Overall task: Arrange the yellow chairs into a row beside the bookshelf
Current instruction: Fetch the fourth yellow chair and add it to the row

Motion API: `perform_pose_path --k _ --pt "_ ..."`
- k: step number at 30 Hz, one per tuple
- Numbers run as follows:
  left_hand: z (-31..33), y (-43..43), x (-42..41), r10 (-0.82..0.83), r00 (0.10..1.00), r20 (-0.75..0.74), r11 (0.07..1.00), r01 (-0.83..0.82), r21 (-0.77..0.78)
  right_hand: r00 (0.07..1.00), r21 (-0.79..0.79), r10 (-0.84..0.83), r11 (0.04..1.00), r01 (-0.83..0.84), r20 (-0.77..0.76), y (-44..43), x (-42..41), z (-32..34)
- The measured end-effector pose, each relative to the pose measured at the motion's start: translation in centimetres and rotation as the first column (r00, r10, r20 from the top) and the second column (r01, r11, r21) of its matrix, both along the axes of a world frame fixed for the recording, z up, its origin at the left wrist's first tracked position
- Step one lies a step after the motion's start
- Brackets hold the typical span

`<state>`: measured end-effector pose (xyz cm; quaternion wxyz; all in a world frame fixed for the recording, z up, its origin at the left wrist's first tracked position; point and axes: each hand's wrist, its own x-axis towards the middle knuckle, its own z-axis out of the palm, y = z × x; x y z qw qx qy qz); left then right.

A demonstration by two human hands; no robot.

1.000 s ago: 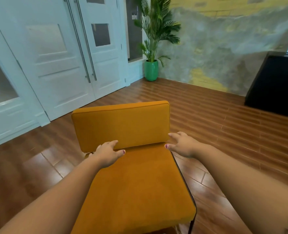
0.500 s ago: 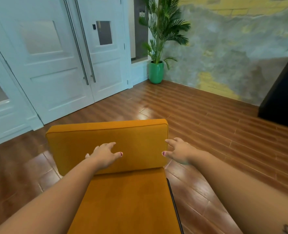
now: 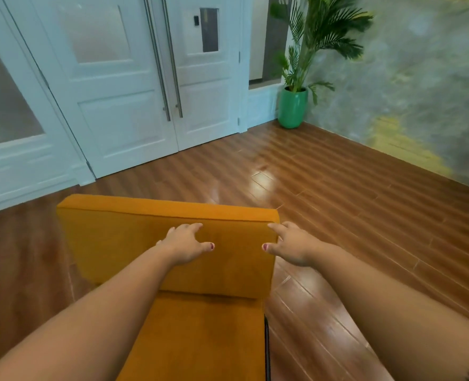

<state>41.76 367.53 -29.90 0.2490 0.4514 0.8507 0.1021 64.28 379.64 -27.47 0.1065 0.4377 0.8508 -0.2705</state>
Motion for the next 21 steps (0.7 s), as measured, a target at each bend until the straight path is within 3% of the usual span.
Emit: perform_pose_path --k 12,21 --pt "-3.6 12.7 2.0 0.072 0.996 -0.044 0.985 -0.077 -0.152 0.994 -0.197 0.101 0.975 -0.105 -0.032 13.5 -3.3 -6.5" --pt "-9.2 16.4 -2.0 0.102 0.984 -0.149 0.923 -0.149 -0.354 0.985 -0.217 0.15 0.968 -0.129 0.086 17.1 -7.5 -13.0"
